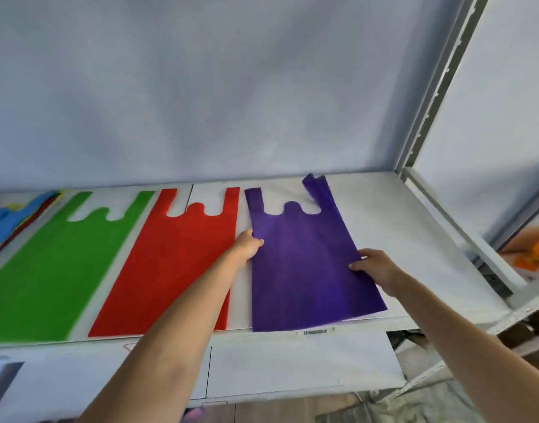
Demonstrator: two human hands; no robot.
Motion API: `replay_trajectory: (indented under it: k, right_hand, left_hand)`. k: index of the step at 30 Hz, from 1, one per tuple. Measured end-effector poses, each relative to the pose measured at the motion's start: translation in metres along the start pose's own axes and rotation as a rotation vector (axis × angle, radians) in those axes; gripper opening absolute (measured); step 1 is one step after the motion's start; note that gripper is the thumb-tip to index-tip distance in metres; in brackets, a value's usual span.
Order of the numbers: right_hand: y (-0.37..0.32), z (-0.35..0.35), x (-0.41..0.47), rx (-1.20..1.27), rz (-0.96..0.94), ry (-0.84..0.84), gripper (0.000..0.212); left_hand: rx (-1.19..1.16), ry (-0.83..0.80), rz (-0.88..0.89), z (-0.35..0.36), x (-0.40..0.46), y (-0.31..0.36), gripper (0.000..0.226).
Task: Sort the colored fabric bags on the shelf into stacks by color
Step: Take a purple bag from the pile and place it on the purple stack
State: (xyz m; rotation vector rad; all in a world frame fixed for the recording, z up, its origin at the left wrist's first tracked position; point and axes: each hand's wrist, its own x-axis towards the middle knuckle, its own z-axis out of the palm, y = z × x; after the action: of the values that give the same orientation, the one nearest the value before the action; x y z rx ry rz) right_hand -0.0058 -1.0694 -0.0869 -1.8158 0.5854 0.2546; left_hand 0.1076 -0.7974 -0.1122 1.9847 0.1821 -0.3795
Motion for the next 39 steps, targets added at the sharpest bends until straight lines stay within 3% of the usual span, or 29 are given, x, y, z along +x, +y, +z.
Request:
replay_trajectory:
  k: [11,25,29,32,35,39]
  right_hand:
    - [0.007,-0.004,0.003,-0.162,-0.061,0.069,0.041]
    - [-0.001,0.005,-0.003,-0.312,-0.108,0.025,0.039]
    - [-0.01,0.005,-0.01,-0.39,-0.077,0.013,0.036]
    - [-0.026,0.0,-0.02,-0.594,-0.034,-0.015,0.039]
    - [-0.05,-0.004,-0.034,-0.956,-0.168,0.066,0.042]
    - [-0.089,0.014,-0.046,-1.003,-0.403,0.033,0.044]
  left_hand:
    - [0.043,0.19,-0.02,0.013,0.01,-0.001,0.027]
    - [0.268,0.183,-0.073,-0.001,0.008,0.008,0.03]
    - [0.36,0.176,-0.014,-0.009,-0.007,0.023,0.008]
    - [0.445,0.227,0.081,-0.028,-0.024,0.041,0.017]
    - [0.566,0.25,0.168,-0.054,-0.049,0.056,0.017]
    - [0.772,0.366,0.292,-0.095,-0.084,0.06,0.021]
